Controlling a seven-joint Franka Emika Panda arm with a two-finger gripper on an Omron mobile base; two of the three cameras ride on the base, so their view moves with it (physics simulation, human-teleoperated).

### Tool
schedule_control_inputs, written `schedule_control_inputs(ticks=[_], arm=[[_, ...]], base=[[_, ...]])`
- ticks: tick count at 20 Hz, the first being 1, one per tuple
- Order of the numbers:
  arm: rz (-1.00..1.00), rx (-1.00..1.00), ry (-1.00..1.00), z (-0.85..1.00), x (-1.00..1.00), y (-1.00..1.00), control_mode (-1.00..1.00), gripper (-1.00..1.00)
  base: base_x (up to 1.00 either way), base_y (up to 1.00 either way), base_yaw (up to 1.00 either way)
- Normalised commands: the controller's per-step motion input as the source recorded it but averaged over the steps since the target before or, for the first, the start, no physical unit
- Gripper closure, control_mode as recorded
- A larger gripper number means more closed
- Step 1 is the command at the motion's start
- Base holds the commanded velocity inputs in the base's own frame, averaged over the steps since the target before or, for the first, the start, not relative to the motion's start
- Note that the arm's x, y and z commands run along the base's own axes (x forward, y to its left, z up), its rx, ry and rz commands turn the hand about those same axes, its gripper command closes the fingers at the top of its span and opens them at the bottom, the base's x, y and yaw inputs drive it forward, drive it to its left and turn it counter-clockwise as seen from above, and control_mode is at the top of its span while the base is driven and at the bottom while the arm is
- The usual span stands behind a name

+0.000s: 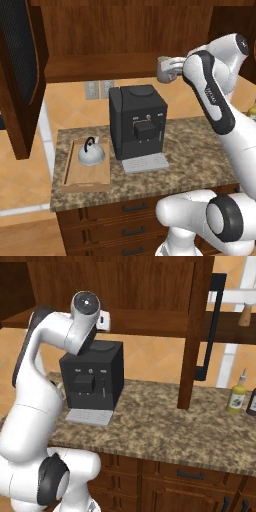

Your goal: Pick the kettle from the counter and place it on the tray. Then pick the mug from the cabinet and place it on the tray. Then close the cabinet doors.

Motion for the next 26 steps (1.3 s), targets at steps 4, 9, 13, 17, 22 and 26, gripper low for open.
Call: schedule_control_inputs(ticks=[4,9,13,17,22,26], arm=[[0.71,-0.11,0.0,-0.02,-1.0,0.27,-1.0,1.0],[0.44,-0.11,0.0,-0.34,-1.0,0.64,-1.0,1.0],[0.29,0.0,-0.05,-0.94,-0.89,0.99,-1.0,1.0],[0.32,0.05,0.0,-1.0,-0.56,0.92,-1.0,1.0],[0.26,0.04,0.01,-0.97,0.29,0.89,-1.0,1.0],[0.05,0.0,0.04,-0.73,0.8,0.46,-1.0,1.0]], base=[[0.0,0.0,0.0],[0.0,0.0,0.0],[0.0,0.0,0.0],[0.0,0.0,0.0],[0.0,0.0,0.0],[0.0,0.0,0.0]])
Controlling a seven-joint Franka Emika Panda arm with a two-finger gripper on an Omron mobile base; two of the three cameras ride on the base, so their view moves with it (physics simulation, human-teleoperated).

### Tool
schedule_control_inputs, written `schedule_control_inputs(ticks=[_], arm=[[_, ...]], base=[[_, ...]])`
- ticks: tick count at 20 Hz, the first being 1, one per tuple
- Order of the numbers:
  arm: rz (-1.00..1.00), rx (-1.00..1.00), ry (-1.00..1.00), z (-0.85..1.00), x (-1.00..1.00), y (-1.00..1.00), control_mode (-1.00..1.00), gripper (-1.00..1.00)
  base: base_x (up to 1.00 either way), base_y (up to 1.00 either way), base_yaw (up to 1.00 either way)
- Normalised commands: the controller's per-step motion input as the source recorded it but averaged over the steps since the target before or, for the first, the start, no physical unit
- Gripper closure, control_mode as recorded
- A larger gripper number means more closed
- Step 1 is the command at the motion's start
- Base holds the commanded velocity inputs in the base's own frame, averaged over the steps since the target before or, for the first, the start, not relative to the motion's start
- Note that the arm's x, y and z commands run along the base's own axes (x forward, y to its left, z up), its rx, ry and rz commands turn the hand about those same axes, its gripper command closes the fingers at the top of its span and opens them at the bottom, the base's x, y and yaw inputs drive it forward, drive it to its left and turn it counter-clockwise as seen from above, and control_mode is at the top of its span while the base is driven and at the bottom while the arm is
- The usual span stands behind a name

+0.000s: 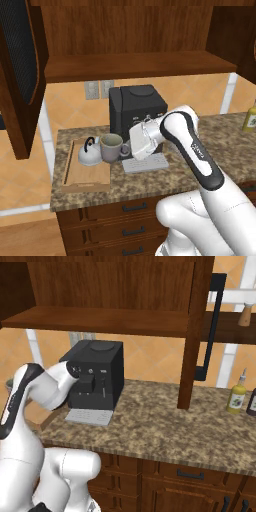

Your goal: Pick the kettle from the counter and place it on the tray. Then pick the mug from the cabinet and place it on the tray. Then close the cabinet doors.

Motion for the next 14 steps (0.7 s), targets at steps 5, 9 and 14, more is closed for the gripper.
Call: schedule_control_inputs(ticks=[5,9,14], arm=[[0.0,-0.05,0.07,-0.73,0.69,0.38,-1.0,1.0],[0.01,-0.08,0.07,-0.69,0.41,0.36,-1.0,1.0],[0.01,-0.01,0.04,-0.46,0.48,0.23,-1.0,1.0]], base=[[0.0,0.0,0.0],[0.0,0.0,0.0],[0.0,0.0,0.0]])
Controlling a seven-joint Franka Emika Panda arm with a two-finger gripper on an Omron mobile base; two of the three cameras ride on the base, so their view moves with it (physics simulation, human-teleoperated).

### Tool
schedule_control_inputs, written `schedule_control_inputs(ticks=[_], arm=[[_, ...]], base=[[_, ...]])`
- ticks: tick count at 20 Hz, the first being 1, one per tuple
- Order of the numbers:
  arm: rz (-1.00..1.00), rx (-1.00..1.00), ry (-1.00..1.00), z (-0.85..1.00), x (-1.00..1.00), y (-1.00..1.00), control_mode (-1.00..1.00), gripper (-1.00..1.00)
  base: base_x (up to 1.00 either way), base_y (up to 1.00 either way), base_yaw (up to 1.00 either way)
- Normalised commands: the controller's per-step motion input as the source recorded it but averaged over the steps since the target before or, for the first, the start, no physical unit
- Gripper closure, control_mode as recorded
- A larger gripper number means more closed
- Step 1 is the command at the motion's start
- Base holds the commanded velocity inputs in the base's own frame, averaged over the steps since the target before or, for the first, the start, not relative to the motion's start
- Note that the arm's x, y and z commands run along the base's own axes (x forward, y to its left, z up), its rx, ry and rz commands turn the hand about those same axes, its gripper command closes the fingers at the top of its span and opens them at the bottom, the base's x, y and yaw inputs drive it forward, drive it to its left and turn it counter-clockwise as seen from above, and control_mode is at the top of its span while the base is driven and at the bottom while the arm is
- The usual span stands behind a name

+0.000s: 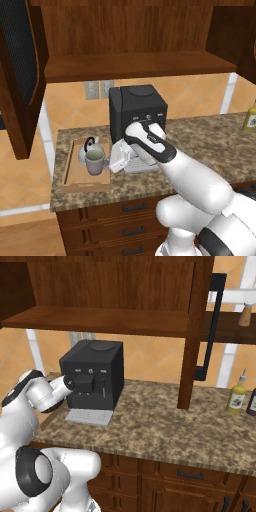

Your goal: Pick the kettle from the counter and place it on the tray. Then pick the mug from the cabinet and place it on the tray. Then close the cabinet doors.

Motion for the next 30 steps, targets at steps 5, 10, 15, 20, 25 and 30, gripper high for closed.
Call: schedule_control_inputs(ticks=[5,10,15,20,25,30], arm=[[0.02,0.0,0.01,-0.36,0.41,0.23,-1.0,1.0],[0.01,0.0,0.0,-0.31,0.43,0.22,-1.0,1.0],[0.0,0.0,0.0,-0.38,0.25,0.2,-1.0,1.0],[0.0,0.0,0.0,-0.42,0.06,0.14,-1.0,1.0],[0.0,0.0,0.0,-0.24,0.15,0.15,-1.0,1.0],[0.0,0.01,-0.02,-0.21,0.07,0.31,-1.0,1.0]], base=[[0.0,0.0,0.0],[0.0,0.0,0.0],[0.0,0.0,0.0],[0.0,0.0,0.0],[0.0,0.0,0.0],[0.0,0.0,0.0]])
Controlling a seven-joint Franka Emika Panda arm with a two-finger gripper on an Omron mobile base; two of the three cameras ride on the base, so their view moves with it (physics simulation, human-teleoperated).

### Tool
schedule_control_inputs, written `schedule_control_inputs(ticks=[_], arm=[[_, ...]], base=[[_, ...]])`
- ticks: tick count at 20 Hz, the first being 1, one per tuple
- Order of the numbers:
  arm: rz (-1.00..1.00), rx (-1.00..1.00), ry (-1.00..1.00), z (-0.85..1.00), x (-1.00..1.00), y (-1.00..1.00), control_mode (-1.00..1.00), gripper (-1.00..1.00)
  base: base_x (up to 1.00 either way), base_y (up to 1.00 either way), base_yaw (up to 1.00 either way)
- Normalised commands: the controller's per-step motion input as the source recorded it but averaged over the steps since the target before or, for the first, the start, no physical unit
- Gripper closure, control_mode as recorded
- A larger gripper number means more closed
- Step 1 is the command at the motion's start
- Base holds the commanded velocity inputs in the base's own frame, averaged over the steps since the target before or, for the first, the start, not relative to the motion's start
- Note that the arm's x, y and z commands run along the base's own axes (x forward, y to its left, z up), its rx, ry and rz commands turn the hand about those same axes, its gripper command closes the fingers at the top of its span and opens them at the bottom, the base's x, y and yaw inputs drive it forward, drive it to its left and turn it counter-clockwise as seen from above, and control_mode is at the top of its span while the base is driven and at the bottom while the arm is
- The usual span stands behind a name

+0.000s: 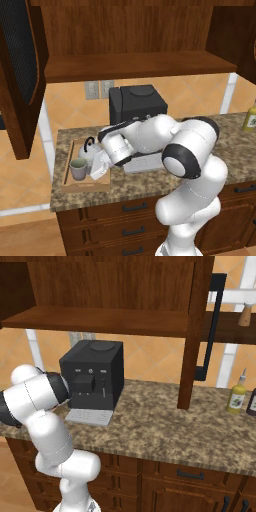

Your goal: Pick the kettle from the counter and place it on the tray. Then pick the mug from the cabinet and place it on the tray. Then close the cabinet doors.

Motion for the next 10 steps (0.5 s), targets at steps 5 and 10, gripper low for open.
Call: schedule_control_inputs(ticks=[5,10], arm=[[-0.05,0.0,0.05,-0.04,0.0,-0.02,-1.0,-1.0],[-0.07,0.0,0.11,0.14,0.0,-0.16,-1.0,-1.0]], base=[[0.0,0.0,0.0],[0.0,0.0,0.0]])
